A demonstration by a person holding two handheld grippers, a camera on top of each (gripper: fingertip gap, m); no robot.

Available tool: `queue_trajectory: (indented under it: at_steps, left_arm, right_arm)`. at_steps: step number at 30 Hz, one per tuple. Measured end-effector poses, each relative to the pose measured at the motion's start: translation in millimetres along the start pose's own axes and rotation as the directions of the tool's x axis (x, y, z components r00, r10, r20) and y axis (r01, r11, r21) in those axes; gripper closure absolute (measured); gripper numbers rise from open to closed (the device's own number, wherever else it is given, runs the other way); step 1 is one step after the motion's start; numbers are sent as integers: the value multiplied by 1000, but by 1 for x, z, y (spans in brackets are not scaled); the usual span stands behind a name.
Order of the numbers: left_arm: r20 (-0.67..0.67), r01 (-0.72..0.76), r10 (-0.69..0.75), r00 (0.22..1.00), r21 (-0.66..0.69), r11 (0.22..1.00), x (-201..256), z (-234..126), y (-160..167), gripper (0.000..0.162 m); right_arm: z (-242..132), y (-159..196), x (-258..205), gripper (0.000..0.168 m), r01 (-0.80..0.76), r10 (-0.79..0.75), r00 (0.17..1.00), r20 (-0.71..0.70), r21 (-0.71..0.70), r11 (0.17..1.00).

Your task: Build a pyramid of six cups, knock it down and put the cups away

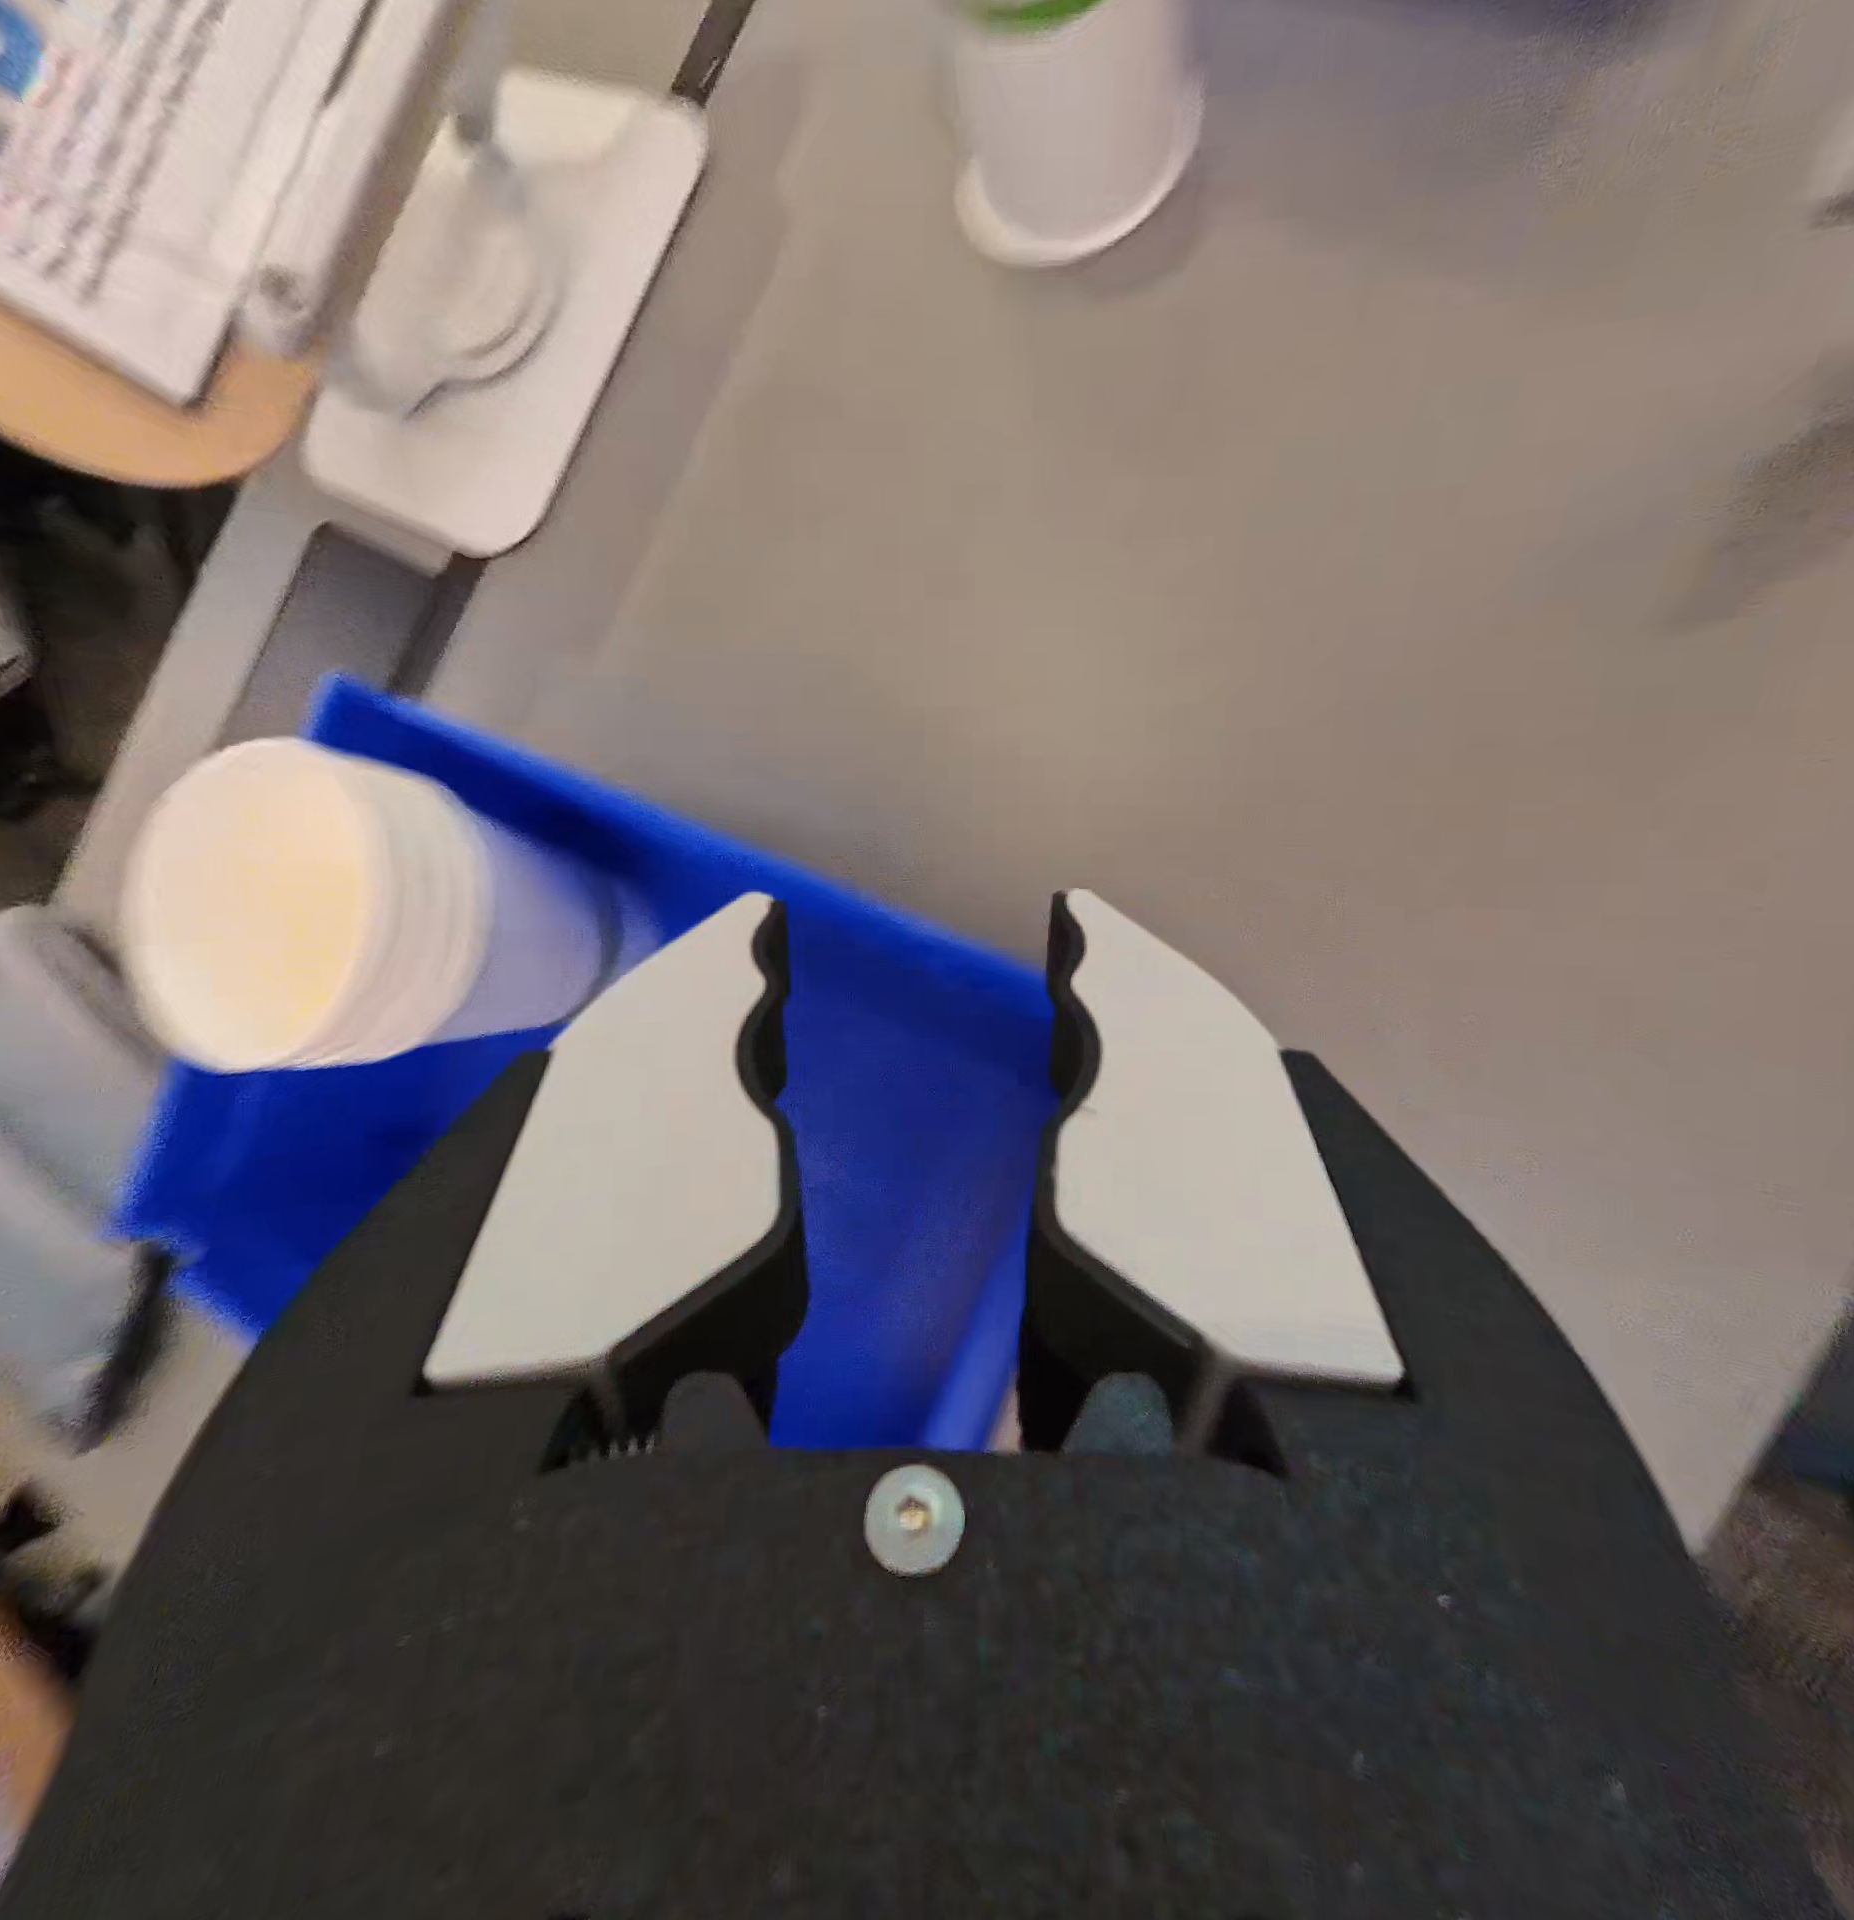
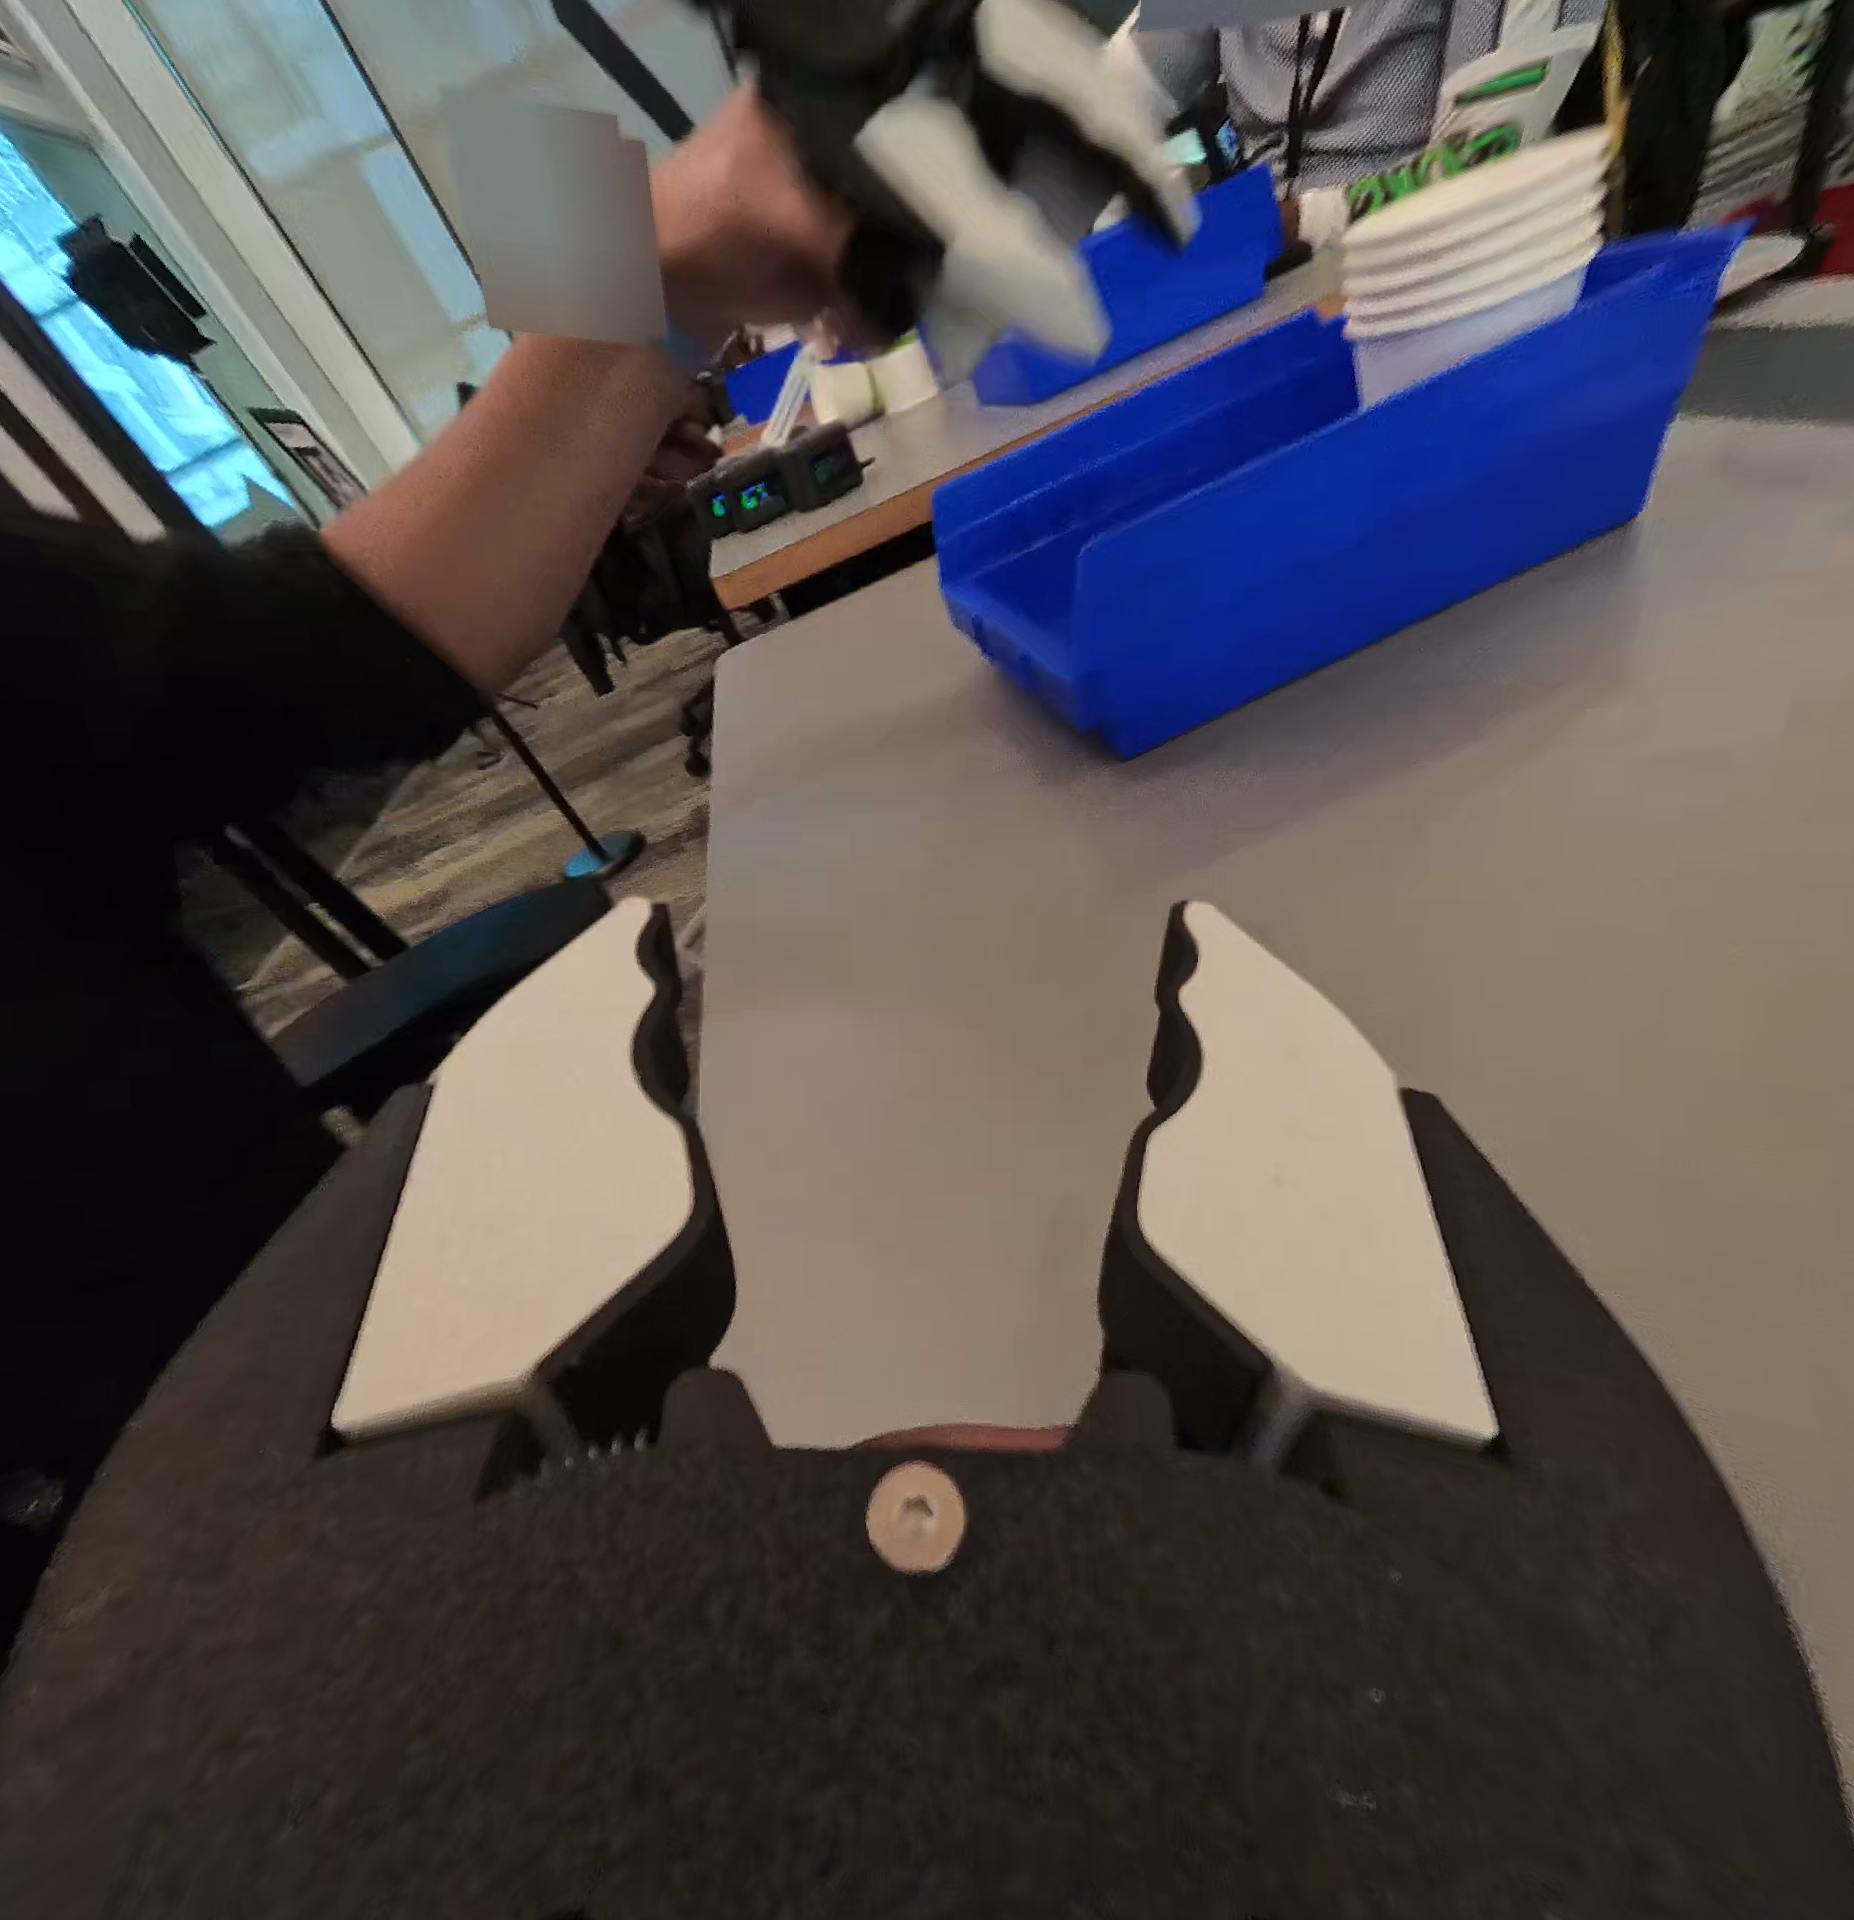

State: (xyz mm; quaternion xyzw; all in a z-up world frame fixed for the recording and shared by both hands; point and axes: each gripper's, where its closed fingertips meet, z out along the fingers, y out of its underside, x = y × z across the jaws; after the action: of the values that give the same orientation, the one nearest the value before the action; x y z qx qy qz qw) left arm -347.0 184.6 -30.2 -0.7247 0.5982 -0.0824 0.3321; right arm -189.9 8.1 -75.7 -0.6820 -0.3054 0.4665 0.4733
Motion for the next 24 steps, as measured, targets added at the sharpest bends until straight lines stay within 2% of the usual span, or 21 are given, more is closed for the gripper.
queue_trajectory:
  at_steps: [3, 5, 8, 10, 13, 19, 21, 24]
  left_arm:
    - [-7, -36, 35, 999, -161, 986, -61, 11, 17, 118]
    - [-3, -56, 57, 998, -242, 969, -94, 21, 29, 119]
    - [-58, -13, -2, 998, -256, 967, -119, 33, 33, 123]
    - [-110, 18, -46, 993, -238, 971, -125, 37, 31, 127]
    - [-86, 17, -40, 996, -248, 969, -140, 45, 35, 132]
    - [-115, 17, -48, 992, -260, 966, -142, 58, 37, 140]
    - [-129, 20, -52, 990, -239, 971, -140, 58, 33, 155]
    - [-159, 32, -71, 985, -237, 971, -136, 59, 33, 159]
  right_arm:
    - [2, 22, -6, 84, -53, 54, 998, 26, -38, 998]
    - [5, 33, -5, 86, -25, 27, 999, 23, -94, 995]
    - [7, 41, -6, 90, -18, 23, 999, 34, -125, 992]
    - [9, 44, -10, 92, -50, 59, 996, 65, -126, 991]
    - [11, 48, -16, 95, -64, 78, 992, 97, -142, 988]
    - [11, 48, -19, 101, -65, 83, 989, 120, -143, 988]
    - [11, 47, -19, 102, -78, 96, 987, 125, -140, 987]
    - [11, 47, -18, 103, -85, 103, 987, 124, -141, 986]
